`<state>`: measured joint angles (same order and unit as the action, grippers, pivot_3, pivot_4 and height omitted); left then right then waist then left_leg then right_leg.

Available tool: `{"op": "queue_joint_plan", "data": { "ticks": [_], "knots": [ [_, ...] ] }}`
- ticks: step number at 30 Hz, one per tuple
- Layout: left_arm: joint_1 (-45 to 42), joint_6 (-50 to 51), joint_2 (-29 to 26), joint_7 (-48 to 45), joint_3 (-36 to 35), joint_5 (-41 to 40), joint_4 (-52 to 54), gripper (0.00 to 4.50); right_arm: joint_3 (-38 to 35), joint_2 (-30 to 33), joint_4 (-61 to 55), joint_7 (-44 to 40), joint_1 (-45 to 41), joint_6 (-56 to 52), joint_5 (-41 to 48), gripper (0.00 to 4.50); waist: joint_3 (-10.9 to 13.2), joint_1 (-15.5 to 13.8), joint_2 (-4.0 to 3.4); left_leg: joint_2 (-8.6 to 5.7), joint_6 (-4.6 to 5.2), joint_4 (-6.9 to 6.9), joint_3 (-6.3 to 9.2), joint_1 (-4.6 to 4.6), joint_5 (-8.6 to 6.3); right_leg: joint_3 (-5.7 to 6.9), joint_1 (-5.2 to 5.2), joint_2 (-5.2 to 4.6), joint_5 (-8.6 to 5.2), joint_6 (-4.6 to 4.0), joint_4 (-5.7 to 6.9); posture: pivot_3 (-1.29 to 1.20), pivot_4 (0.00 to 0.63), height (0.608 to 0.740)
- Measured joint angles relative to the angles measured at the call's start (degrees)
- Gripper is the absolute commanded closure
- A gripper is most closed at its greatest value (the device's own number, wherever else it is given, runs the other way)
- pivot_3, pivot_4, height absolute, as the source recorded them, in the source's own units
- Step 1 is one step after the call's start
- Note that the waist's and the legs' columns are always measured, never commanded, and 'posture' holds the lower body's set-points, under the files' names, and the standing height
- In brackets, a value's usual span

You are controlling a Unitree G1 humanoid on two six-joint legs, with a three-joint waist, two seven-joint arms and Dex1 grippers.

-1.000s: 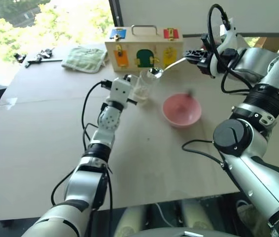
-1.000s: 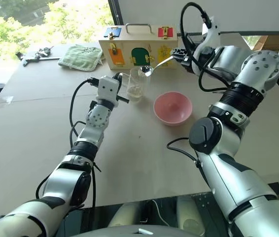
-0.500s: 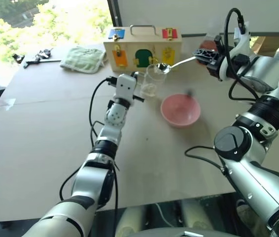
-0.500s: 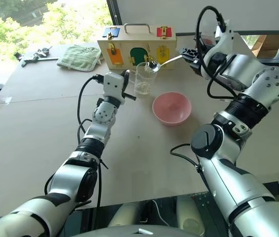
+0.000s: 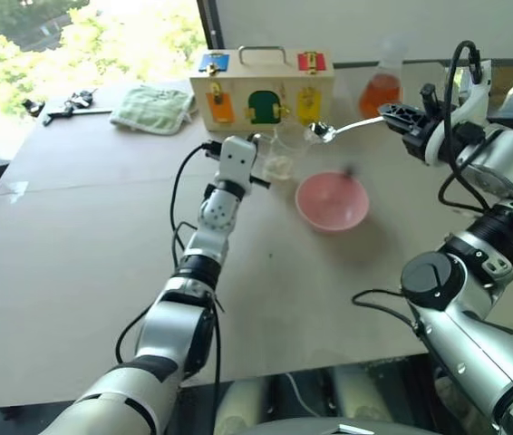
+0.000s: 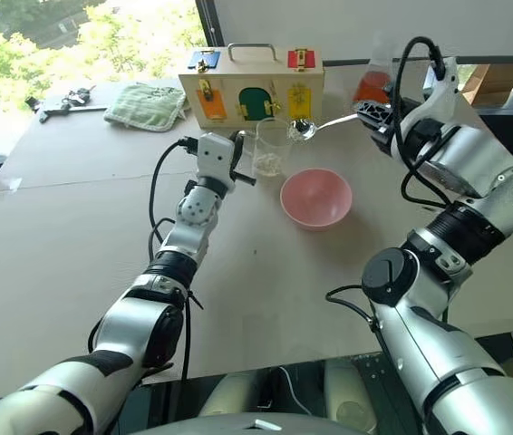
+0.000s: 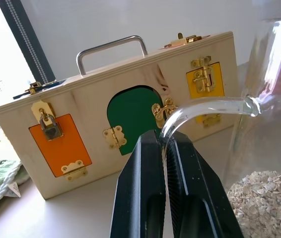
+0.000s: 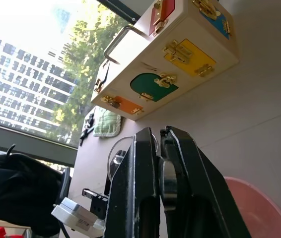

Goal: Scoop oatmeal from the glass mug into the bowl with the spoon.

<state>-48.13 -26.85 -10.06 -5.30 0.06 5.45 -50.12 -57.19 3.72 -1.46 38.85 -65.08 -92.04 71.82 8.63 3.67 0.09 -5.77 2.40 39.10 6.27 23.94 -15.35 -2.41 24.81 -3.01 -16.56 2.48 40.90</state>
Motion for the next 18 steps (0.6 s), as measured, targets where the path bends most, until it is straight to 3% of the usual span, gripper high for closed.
{"op": "queue_joint_plan", "data": {
  "ticks": [3, 10, 18],
  "knots": [
    [-0.07, -0.06, 0.13, -0.09, 0.0, 0.01, -0.1, 4.48, 0.66, 0.02, -0.26, 4.12, 2.44, 1.57, 6.38, 4.5, 0.0, -0.02, 0.01, 0.0, 0.01, 0.0, -0.01, 0.0, 0.0, -0.01, -0.01, 0.0, 0.0, 0.0, -0.01, 0.0, 0.15, 0.74],
    [-0.13, -0.29, -0.27, -0.16, -0.06, 0.0, -0.58, 4.48, 18.08, 8.76, -4.59, 18.57, 17.58, 20.62, 34.85, 4.5, -0.01, 0.16, 0.02, 0.0, 0.04, 0.02, -0.05, 0.02, 0.01, -0.02, -0.03, 0.0, 0.0, 0.0, -0.04, 0.0, 0.15, 0.74],
    [-0.25, -0.88, -0.17, -0.71, -0.03, 0.01, -0.75, 4.48, 26.96, 13.74, -11.3, 18.26, 24.34, 33.22, 39.06, 4.5, -0.03, 0.17, 0.05, 0.04, 0.07, 0.02, -0.11, 0.02, 0.01, -0.03, -0.04, 0.03, 0.0, 0.01, -0.03, 0.0, 0.15, 0.74]
  ]
}}
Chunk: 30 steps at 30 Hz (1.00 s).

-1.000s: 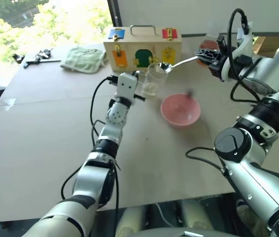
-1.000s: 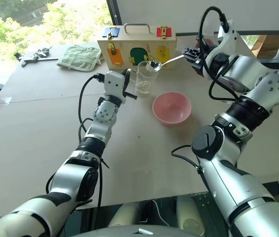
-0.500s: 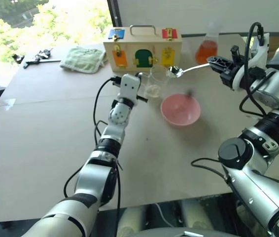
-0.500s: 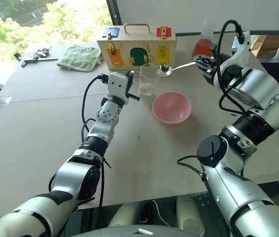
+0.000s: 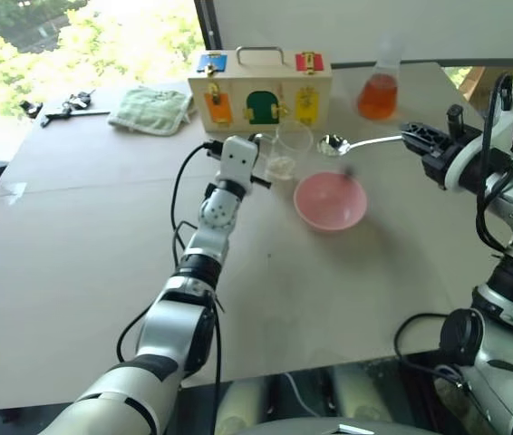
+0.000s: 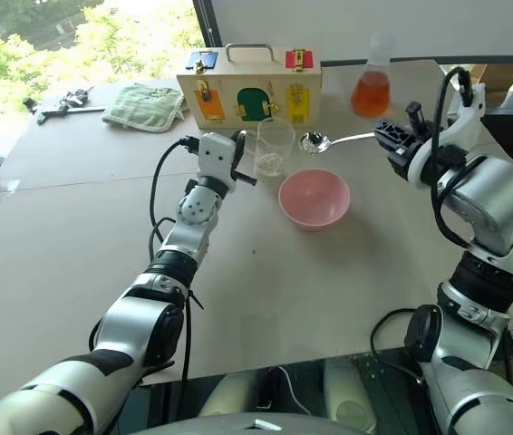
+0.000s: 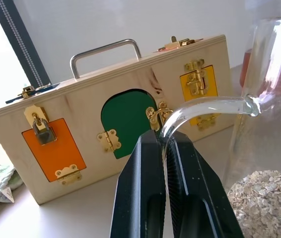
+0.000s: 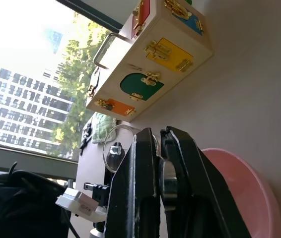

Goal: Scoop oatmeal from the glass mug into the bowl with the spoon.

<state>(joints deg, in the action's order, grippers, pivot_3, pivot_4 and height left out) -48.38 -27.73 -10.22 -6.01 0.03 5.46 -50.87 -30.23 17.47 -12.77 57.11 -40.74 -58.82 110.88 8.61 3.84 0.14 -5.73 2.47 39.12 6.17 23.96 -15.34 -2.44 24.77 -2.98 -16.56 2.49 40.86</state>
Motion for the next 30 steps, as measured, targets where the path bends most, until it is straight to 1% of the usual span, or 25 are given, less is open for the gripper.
{"op": "queue_joint_plan", "data": {
  "ticks": [5, 12, 16, 19, 20, 21, 22, 24, 25, 28, 30],
  "knots": [
    [-0.85, -0.34, -0.04, -0.03, -0.02, 0.0, -0.86, 4.48, 2.79, 1.35, -2.83, -1.08, 5.51, 3.51, 0.04, 4.5, -0.01, -0.49, 0.01, -0.01, 0.03, 0.02, 0.0, 0.0, -0.01, 0.01, -0.03, -0.01, 0.0, 0.01, -0.04, 0.0, 0.15, 0.74],
    [-1.03, -0.79, -0.14, -0.07, -0.02, 0.0, -1.5, 4.48, 4.97, 4.14, -4.17, -3.23, 8.21, 5.5, 0.1, 4.5, -0.01, -0.63, 0.02, 0.0, 0.03, 0.02, 0.0, 0.0, -0.01, 0.01, -0.04, 0.0, 0.0, 0.01, -0.04, 0.0, 0.15, 0.74],
    [-1.02, -0.87, -0.47, -0.07, -0.01, 0.0, -1.49, 4.48, 6.34, 7.07, -4.17, -5.29, 10.19, 5.27, 0.11, 4.5, -0.01, -0.8, 0.02, 0.0, 0.04, 0.03, -0.01, 0.0, -0.01, 0.01, -0.04, 0.0, 0.0, 0.01, -0.05, 0.0, 0.15, 0.74],
    [-1.0, -0.91, -0.66, -0.07, -0.01, 0.0, -1.49, 4.48, 8.78, 13.01, -4.17, -8.48, 12.3, 3.9, 0.14, 4.5, 0.0, -1.3, 0.04, 0.0, 0.04, 0.02, -0.01, 0.0, -0.02, 0.01, -0.04, 0.0, 0.0, 0.01, -0.06, 0.0, 0.15, 0.74],
    [-1.0, -0.91, -0.86, -0.06, -0.04, -0.01, -1.49, 4.48, 9.21, 13.87, -4.17, -9.02, 12.52, 3.75, 0.13, 4.5, 0.01, -1.33, 0.04, 0.01, 0.04, 0.03, -0.01, 0.0, -0.02, 0.01, -0.05, 0.0, 0.0, 0.01, -0.06, 0.0, 0.15, 0.74],
    [-1.0, -0.91, -0.88, -0.05, -0.03, -0.01, -1.48, 4.48, 10.64, 16.15, -4.23, -10.41, 12.78, 3.25, -0.02, 4.5, 0.01, -1.38, 0.04, 0.0, 0.04, 0.03, -0.02, 0.0, -0.02, 0.0, -0.05, -0.01, 0.0, 0.01, -0.06, 0.0, 0.15, 0.74],
    [-1.0, -0.92, -0.96, -0.05, -0.04, -0.01, -1.48, 4.48, 12.94, 19.84, -4.51, -12.37, 12.85, 2.09, -0.67, 4.5, 0.02, -1.46, 0.08, 0.01, 0.05, 0.04, -0.04, 0.0, -0.02, 0.02, -0.06, -0.01, 0.0, 0.01, -0.07, 0.0, 0.15, 0.74],
    [-0.98, -0.92, -0.96, -0.05, -0.03, -0.01, -1.48, 4.48, 14.06, 21.65, -5.22, -14.45, 12.84, 1.4, -2.01, 4.5, 0.01, -1.49, 0.13, 0.02, 0.06, 0.04, -0.04, 0.0, -0.02, 0.02, -0.07, -0.01, 0.0, 0.01, -0.08, 0.0, 0.15, 0.74],
    [-0.98, -0.92, -0.95, -0.05, -0.03, -0.01, -1.48, 4.48, 15.9, 23.98, -6.08, -17.51, 12.84, 0.74, -4.76, 4.5, 0.01, -1.5, 0.14, 0.02, 0.08, 0.04, -0.05, 0.0, -0.03, 0.01, -0.08, -0.01, 0.0, 0.01, -0.09, 0.0, 0.15, 0.74],
    [-0.98, -0.92, -0.95, -0.05, -0.03, 0.0, -1.48, 4.48, 17.89, 26.26, -7.17, -22.79, 12.69, 0.25, -9.91, 4.5, 0.03, -1.55, 0.23, 0.02, 0.08, 0.06, -0.04, 0.0, -0.04, 0.02, -0.09, -0.01, 0.0, 0.01, -0.1, 0.0, 0.15, 0.74],
    [-0.98, -0.92, -0.95, -0.05, -0.03, -0.01, -1.48, 4.48, 19.85, 28.45, -8.25, -28.5, 11.69, 0.14, -15.94, 4.5, 0.05, -1.58, 0.26, 0.02, 0.09, 0.06, -0.05, 0.0, -0.04, 0.02, -0.08, -0.01, 0.01, 0.01, -0.1, 0.0, 0.15, 0.74]
  ]
}}
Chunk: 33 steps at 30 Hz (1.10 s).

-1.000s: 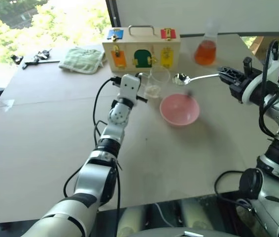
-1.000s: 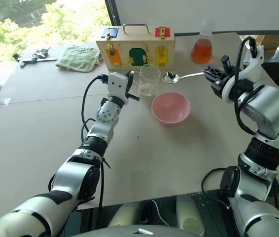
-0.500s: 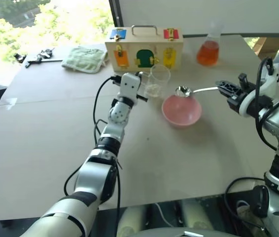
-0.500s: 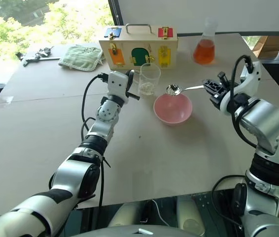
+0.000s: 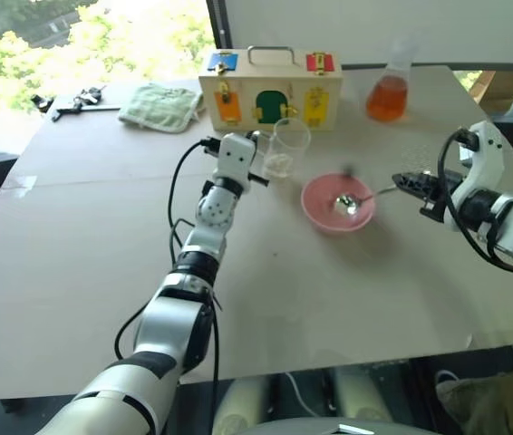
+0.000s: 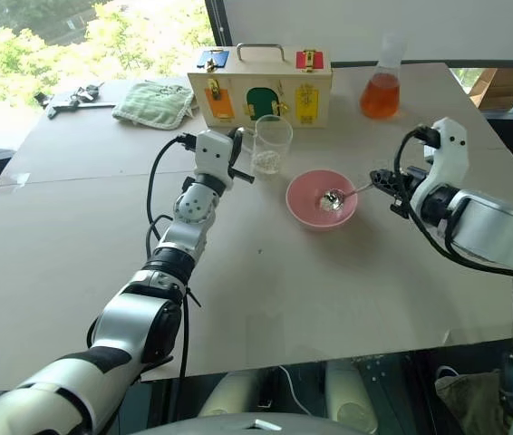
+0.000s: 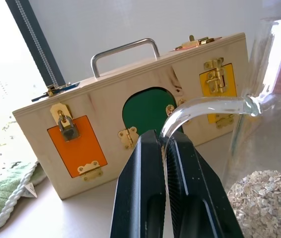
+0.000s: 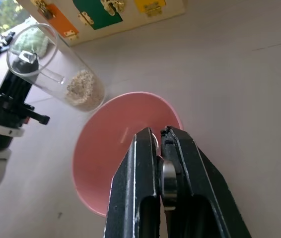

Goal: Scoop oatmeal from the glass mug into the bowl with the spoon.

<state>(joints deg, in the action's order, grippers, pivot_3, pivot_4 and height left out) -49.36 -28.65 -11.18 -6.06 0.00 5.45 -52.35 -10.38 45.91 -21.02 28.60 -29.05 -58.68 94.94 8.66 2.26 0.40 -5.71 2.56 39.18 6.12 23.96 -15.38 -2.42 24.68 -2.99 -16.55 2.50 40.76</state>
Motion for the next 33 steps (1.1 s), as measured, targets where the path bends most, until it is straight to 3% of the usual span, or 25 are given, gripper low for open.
{"op": "queue_joint_plan", "data": {
  "ticks": [6, 15, 19, 22, 23, 26, 31, 33],
  "knots": [
    [0.0, 0.0, -0.01, 0.0, 0.0, 0.0, 0.0, 4.48, 3.29, 3.42, -2.91, -11.91, -2.63, 0.31, -13.31, 4.5, 0.06, -0.22, 0.13, 0.0, 0.0, 0.0, 0.02, 0.0, 0.0, 0.01, 0.0, 0.0, 0.0, 0.0, -0.03, 0.0, 0.15, 0.74],
    [0.01, 0.0, -0.24, -0.01, 0.0, -0.01, 0.02, 4.48, 9.67, 11.21, -8.66, -36.18, -3.4, 2.84, -33.85, 4.5, 0.11, -0.77, 0.23, -0.01, -0.01, 0.01, 0.04, 0.0, 0.0, 0.04, 0.01, 0.0, 0.0, 0.0, -0.07, 0.0, 0.15, 0.74],
    [0.0, 0.0, -0.4, -0.02, 0.0, -0.01, 0.03, 4.48, 9.58, 10.57, -9.68, -40.93, -3.26, 3.92, -37.25, 4.5, 0.12, -1.1, 0.27, -0.01, -0.01, 0.01, 0.04, 0.0, 0.0, 0.04, 0.02, 0.0, 0.0, 0.0, -0.07, 0.0, 0.15, 0.74],
    [0.0, 0.0, -0.51, -0.02, 0.0, -0.01, 0.03, 4.48, 7.97, 6.88, -8.66, -39.62, -3.01, 2.76, -36.59, 4.5, 0.09, -1.52, 0.38, -0.01, -0.01, 0.02, 0.05, 0.0, 0.0, 0.04, 0.02, -0.01, 0.0, 0.0, -0.06, 0.0, 0.15, 0.74],
    [0.0, 0.0, -0.64, -0.02, -0.01, -0.04, 0.04, 4.48, 4.84, 2.26, -4.89, -35.48, -3.91, 0.9, -33.76, 4.5, 0.06, -1.51, 0.52, -0.01, -0.02, 0.04, 0.05, 0.0, 0.0, 0.04, 0.01, 0.0, 0.0, 0.0, -0.04, 0.0, 0.15, 0.74],
    [0.04, 0.0, -0.79, -0.06, -0.02, -0.07, 0.07, 4.48, 0.26, -1.35, 0.46, -29.33, -6.09, -1.39, -30.07, 4.5, 0.06, -1.66, 0.55, -0.06, -0.01, 0.08, 0.05, 0.0, 0.0, 0.03, 0.01, -0.05, 0.01, 0.01, -0.03, 0.0, 0.15, 0.74],
    [0.11, 0.0, -0.89, -0.31, -0.01, -0.15, 0.35, 4.48, -7.87, -9.94, 10.13, -10.73, -16.6, -1.85, -10.99, 4.5, 0.06, -1.45, 0.55, -0.02, -0.02, 0.0, 0.06, 0.01, 0.0, 0.03, 0.04, -0.02, 0.01, 0.01, -0.04, 0.0, 0.15, 0.74],
    [0.1, 0.0, -0.91, -0.34, -0.01, -0.16, 0.41, 4.48, -7.98, -11.78, 11.75, -7.46, -18.29, -1.2, -7.71, 4.5, 0.06, -1.28, 0.55, -0.03, -0.01, 0.02, 0.03, 0.01, 0.0, -0.01, 0.04, -0.03, 0.01, 0.01, -0.03, 0.0, 0.15, 0.74]
  ]
}}
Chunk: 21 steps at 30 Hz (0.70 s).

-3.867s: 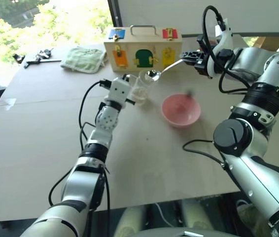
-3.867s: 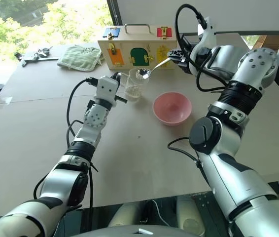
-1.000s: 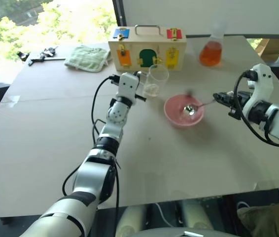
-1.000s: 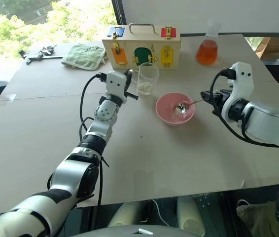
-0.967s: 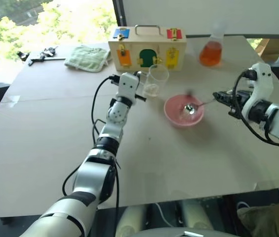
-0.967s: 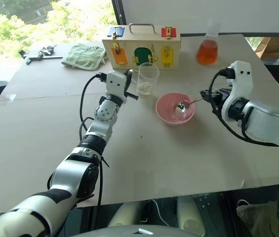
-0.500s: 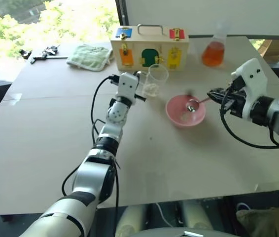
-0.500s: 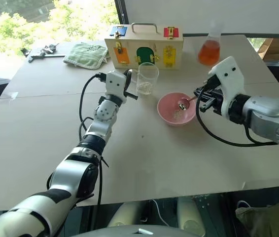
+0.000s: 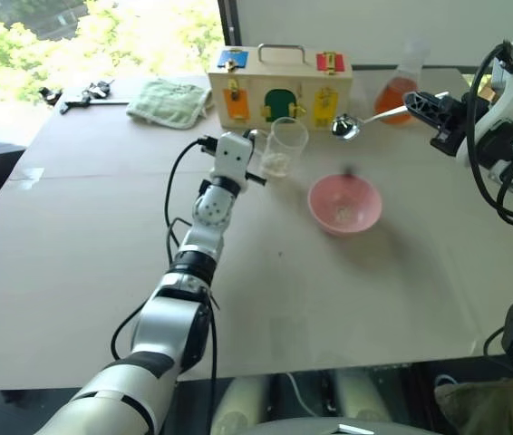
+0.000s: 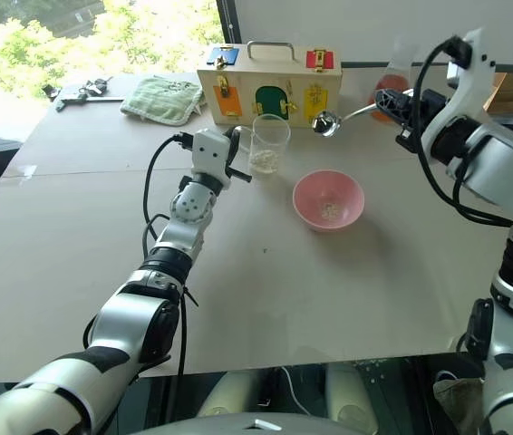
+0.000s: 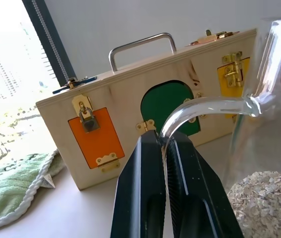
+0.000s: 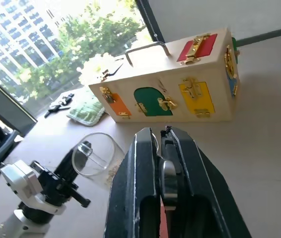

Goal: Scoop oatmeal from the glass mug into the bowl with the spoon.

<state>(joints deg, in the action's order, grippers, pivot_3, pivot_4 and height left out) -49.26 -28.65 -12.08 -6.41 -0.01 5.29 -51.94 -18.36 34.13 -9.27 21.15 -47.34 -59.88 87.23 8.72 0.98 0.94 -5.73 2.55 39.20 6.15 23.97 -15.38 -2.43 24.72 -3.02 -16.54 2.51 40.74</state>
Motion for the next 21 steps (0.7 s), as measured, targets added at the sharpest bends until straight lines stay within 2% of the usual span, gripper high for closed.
{"op": "queue_joint_plan", "data": {
  "ticks": [3, 8, 21],
  "knots": [
    [0.0, 0.0, 0.07, -0.12, 0.02, 0.0, 0.03, 4.48, 1.17, -2.55, 1.8, 4.57, -3.93, 0.64, 4.52, 4.5, 0.0, 0.06, 0.0, 0.01, 0.0, 0.0, 0.0, 0.0, 0.0, 0.03, 0.01, 0.0, 0.0, 0.0, 0.02, 0.0, 0.15, 0.74],
    [0.01, 0.0, 0.27, -0.12, 0.01, -0.01, 0.15, 4.48, 4.46, -5.78, 3.81, 5.8, -5.71, 1.4, 5.86, 4.5, -0.01, 0.12, -0.01, -0.01, 0.0, 0.01, 0.0, 0.0, 0.0, 0.02, 0.0, -0.01, 0.0, 0.0, 0.01, 0.0, 0.15, 0.74],
    [3.84, 0.84, 0.13, -1.31, -0.14, -1.49, 7.01, 4.48, 8.55, -9.16, 9.64, 0.98, -6.42, 1.44, -2.54, 4.5, -0.02, 1.19, -0.02, 0.0, 0.0, 0.01, 0.01, 0.0, 0.0, 0.03, 0.01, 0.0, 0.0, 0.0, 0.03, 0.0, 0.15, 0.74]
  ]
}}
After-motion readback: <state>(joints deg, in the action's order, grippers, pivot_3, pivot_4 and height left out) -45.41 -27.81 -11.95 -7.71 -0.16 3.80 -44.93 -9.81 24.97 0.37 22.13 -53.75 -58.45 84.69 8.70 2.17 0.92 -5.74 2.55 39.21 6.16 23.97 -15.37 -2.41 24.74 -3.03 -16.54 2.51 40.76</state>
